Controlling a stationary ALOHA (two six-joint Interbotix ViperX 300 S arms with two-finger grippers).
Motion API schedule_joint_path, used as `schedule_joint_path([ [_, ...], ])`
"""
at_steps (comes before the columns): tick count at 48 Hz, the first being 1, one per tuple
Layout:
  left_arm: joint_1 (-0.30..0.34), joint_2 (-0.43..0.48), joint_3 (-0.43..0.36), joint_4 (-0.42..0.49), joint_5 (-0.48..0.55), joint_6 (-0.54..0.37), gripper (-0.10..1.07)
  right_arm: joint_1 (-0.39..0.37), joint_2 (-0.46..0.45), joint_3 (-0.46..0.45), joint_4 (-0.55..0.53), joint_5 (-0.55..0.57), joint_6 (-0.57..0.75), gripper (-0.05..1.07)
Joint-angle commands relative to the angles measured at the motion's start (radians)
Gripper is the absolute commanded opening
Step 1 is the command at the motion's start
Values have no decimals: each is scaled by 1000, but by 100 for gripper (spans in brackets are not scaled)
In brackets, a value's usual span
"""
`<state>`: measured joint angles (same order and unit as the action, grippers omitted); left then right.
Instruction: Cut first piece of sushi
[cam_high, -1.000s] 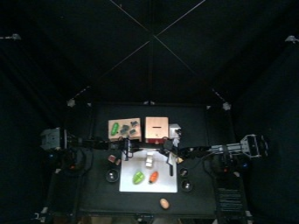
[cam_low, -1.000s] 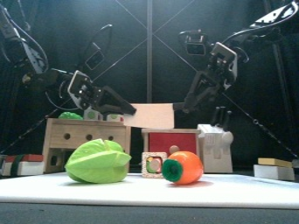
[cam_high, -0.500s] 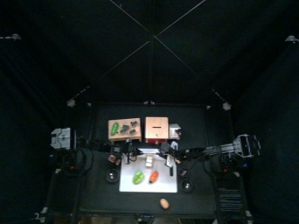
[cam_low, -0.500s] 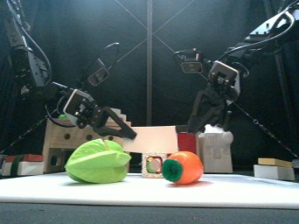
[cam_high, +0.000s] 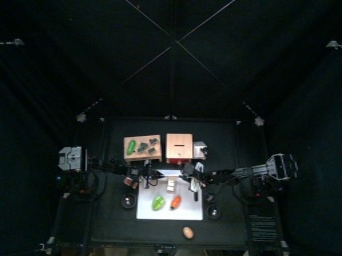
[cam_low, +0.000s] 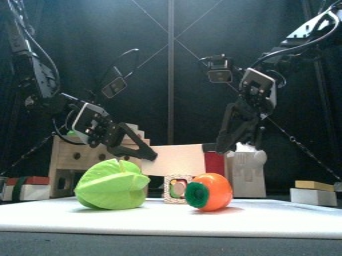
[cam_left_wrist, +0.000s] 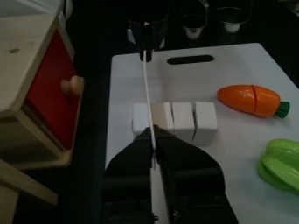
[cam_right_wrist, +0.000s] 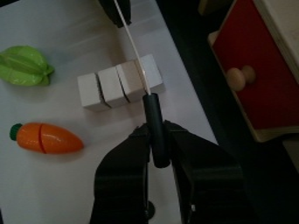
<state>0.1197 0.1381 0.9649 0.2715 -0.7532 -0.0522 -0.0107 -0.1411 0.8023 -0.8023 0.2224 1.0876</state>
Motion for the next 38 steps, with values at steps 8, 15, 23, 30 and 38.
schedule_joint_path([
  [8, -21, -9, -12, 3, 6, 2, 37, -11, -9, -17, 5, 14, 0, 36],
  [15, -21, -2, -15, -15, 23, 5, 37, -14, 3, -18, 5, 14, 0, 36],
  [23, -21, 2, -18, -32, 58, 5, 38, -14, 28, -23, 5, 14, 0, 36],
  [30, -21, 3, -21, -43, 83, 5, 38, -14, 41, -38, 0, 14, -2, 36],
  [38, -21, 25, -31, -43, 91, 5, 37, -15, 46, -49, -5, 14, -2, 36],
])
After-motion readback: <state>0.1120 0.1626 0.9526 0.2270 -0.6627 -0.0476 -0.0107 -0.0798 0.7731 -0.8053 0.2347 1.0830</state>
